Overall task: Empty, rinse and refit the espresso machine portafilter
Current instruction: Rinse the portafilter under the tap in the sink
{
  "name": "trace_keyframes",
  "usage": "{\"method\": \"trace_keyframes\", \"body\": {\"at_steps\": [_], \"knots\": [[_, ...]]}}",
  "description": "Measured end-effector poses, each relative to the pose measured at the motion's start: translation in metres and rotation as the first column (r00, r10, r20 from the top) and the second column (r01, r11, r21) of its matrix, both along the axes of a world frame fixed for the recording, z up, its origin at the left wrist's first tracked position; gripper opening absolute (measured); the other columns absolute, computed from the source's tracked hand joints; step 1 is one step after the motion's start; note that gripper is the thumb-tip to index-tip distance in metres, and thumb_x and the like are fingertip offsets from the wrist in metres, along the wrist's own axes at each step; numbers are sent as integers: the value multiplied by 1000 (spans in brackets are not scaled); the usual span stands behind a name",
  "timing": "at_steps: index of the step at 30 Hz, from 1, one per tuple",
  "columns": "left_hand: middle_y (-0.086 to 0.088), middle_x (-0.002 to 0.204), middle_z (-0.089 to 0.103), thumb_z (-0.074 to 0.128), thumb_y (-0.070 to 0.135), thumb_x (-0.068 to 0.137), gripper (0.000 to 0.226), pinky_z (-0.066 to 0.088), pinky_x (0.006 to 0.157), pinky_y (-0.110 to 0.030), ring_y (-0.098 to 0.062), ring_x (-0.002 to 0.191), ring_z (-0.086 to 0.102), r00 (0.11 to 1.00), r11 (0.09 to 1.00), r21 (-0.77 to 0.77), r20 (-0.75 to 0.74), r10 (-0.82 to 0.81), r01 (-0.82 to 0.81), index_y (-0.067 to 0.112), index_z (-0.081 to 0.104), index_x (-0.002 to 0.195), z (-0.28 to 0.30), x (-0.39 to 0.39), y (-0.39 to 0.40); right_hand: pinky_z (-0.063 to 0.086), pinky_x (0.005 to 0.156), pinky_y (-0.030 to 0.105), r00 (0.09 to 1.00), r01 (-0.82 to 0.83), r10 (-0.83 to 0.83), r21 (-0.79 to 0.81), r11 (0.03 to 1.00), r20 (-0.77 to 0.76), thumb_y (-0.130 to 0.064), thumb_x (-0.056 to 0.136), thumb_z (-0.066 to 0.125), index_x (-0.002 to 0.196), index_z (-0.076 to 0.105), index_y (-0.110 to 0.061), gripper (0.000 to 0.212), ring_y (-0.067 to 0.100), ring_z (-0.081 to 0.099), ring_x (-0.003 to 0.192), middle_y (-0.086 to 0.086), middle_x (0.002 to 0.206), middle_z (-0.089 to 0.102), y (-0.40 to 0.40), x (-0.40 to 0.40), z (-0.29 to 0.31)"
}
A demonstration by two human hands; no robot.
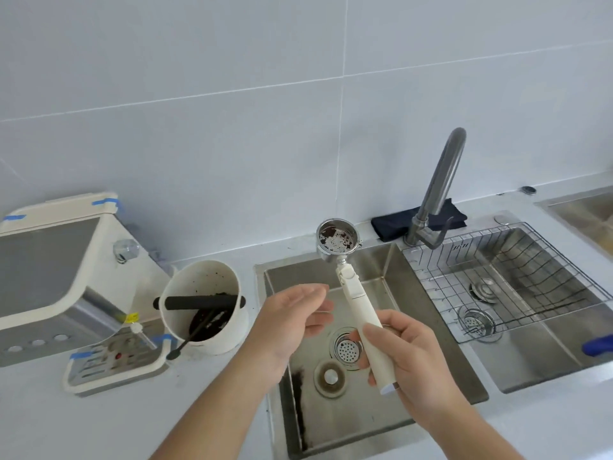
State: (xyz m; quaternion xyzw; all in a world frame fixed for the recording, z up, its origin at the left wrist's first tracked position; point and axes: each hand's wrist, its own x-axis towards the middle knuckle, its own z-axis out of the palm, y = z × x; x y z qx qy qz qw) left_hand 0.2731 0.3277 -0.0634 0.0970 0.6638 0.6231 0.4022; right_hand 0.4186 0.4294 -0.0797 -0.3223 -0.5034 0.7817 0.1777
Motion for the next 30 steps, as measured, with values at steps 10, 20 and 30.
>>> {"method": "trace_keyframes", "body": {"at_steps": [10,20,30], "knots": [[3,87,77,60,22,93,15,53,82,-34,-12,80,72,995,1000,-5,101,16,-16,18,74,99,-17,40,71,46,44,32,999,5,-5,-11,1000,32,-17,69,74,99,59,7,41,27,61,51,20,76,73,50,28,-23],[-1,90,74,70,23,84,16,52,78,-30,-15,83,68,999,989,-144,30,-18,22,21,76,99,-37,52,109,49,49,35,992,-4,5,-4,1000,124,-13,78,81,93,69,-4,21,25,67,61,16,79,75,79,40,-48],[-3,80,70,66,9,85,14,55,77,-30,-15,77,66,999,991,-130,50,6,1,10,74,96,-51,56,128,55,60,29,992,-13,9,25,1000,126,-16,73,76,98,76,-17,25,16,69,72,5,94,78,102,51,-70]]}}
